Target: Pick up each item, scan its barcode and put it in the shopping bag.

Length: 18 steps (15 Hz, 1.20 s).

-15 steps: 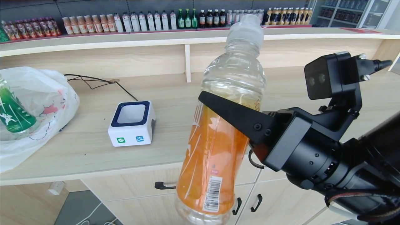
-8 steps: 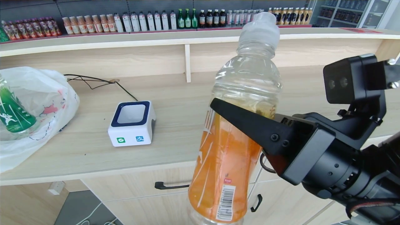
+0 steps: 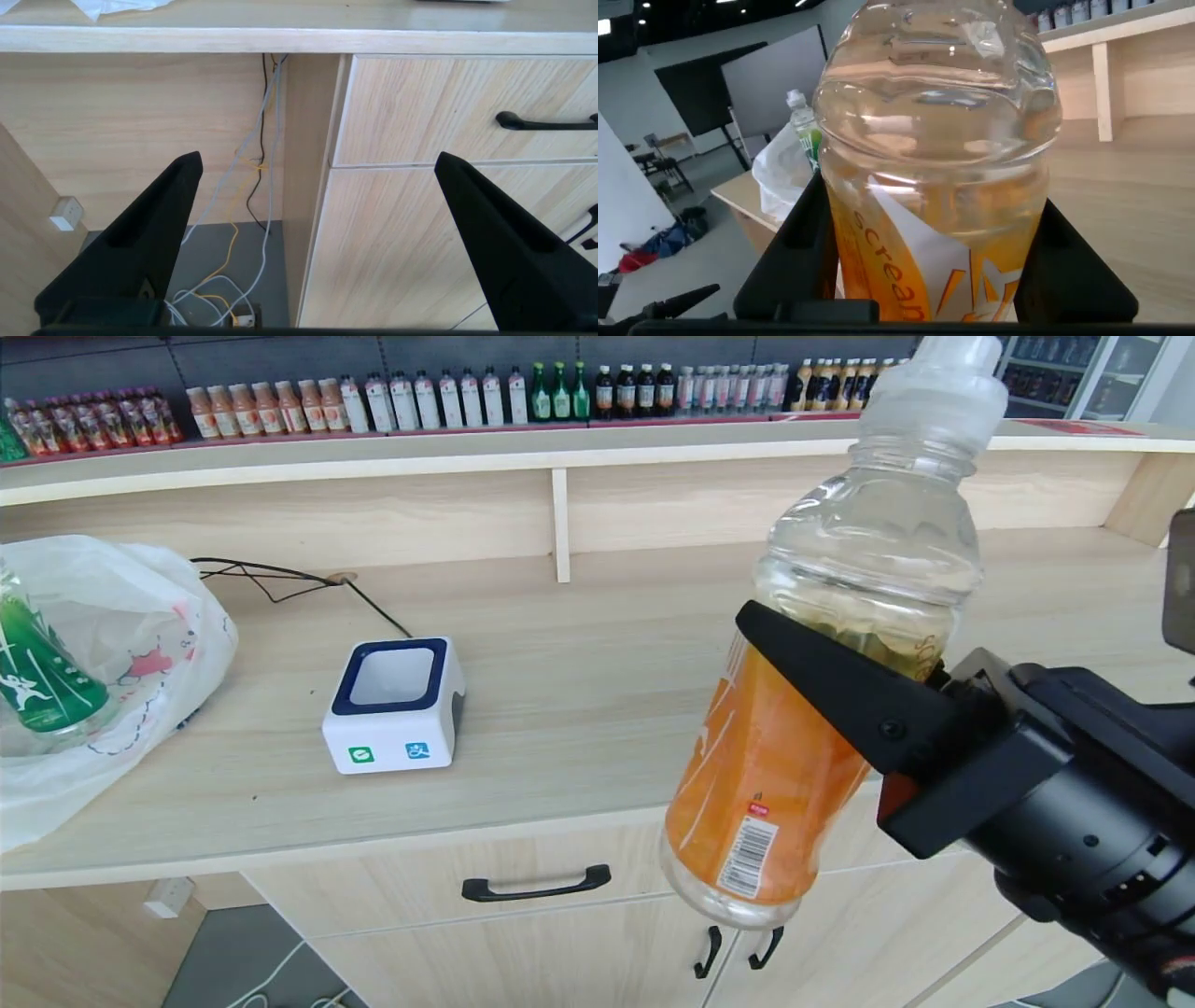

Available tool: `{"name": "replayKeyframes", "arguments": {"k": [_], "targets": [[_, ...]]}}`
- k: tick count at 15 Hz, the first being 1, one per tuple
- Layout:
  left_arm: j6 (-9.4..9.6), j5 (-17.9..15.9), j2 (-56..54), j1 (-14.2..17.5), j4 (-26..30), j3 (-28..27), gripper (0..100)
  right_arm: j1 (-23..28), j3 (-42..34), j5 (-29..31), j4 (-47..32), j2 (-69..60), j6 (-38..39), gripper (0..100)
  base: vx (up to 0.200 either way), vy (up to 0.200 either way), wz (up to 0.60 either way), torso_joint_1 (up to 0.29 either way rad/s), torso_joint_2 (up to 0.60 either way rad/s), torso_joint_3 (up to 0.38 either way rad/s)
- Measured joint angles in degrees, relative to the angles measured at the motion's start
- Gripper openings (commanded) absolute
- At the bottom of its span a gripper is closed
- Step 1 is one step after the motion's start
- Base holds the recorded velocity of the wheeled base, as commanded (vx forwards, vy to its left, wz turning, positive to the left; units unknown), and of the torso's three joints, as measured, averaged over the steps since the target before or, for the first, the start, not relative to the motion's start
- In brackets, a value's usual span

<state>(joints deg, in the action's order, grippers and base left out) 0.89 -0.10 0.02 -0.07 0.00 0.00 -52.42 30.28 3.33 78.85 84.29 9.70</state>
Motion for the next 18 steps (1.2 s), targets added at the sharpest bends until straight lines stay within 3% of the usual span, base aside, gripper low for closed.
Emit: {"name": "replayKeyframes", "arguments": {"k": [7,13,18], "targets": [[0.17,0.0,0.0,0.0,0.0,0.0,100,5.4,1.5,1.6,0.3,-1.7,-21.4,0,0.0,0.0,0.0,0.0,0.0,0.0],[-0.32,0.0,0.0,0.0,0.0,0.0,100,11.3,2.6,7.7,0.3,-1.2,-22.0,0,0.0,0.0,0.0,0.0,0.0,0.0],[-1.16,0.0,0.0,0.0,0.0,0.0,100,12.1,2.4,9.5,0.3,-0.7,-22.0,0,0.0,0.2,0.0,0.002,0.0,0.002]]}}
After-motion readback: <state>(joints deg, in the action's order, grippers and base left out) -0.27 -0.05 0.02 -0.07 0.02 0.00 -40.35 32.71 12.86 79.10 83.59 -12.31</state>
